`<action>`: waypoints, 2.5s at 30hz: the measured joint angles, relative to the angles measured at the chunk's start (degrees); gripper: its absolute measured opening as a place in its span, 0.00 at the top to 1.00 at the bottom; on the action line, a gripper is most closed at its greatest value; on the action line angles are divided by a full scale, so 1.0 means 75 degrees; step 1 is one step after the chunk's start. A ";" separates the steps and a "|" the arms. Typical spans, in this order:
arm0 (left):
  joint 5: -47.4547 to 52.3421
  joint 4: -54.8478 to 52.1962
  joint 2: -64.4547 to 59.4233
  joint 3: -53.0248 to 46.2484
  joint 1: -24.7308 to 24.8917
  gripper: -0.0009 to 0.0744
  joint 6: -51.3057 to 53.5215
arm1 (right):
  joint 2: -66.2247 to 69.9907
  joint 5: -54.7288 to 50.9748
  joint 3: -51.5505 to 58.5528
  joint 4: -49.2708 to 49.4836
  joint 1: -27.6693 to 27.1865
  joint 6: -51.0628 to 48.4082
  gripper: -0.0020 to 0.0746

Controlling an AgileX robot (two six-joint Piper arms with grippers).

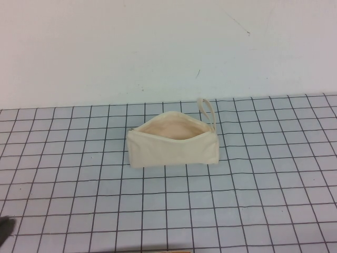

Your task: Put eraser into pencil case

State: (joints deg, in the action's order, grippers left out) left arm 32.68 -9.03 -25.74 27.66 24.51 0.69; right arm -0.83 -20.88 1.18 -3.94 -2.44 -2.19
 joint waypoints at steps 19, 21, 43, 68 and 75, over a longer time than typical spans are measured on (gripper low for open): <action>-0.0892 0.1530 0.3503 -0.2889 -0.3674 0.99 -0.0208 | 0.0000 0.0000 0.0000 0.0000 0.0000 0.0000 0.98; -0.1255 0.1582 0.3506 -0.3098 -0.3707 0.99 -0.0208 | 0.0000 0.0000 0.0000 0.0000 0.0000 0.0000 0.98; -0.1447 0.1862 0.3523 -0.3765 -0.3644 0.99 -0.0294 | 0.0000 0.0000 0.0000 0.0000 0.0000 0.0000 0.98; -0.1536 0.1898 0.3523 -0.3784 -0.3386 0.99 0.0737 | 0.0000 0.0000 0.0000 0.0000 0.0000 0.0012 0.98; -0.1548 0.1903 0.3523 -0.3784 -0.3418 0.99 0.0657 | 0.0000 0.0000 0.0000 0.0000 0.0000 0.0012 0.98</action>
State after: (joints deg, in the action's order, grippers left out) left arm 21.07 5.25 0.69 -0.72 -1.12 5.62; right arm -0.83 -20.88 1.18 -3.94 -2.44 -2.10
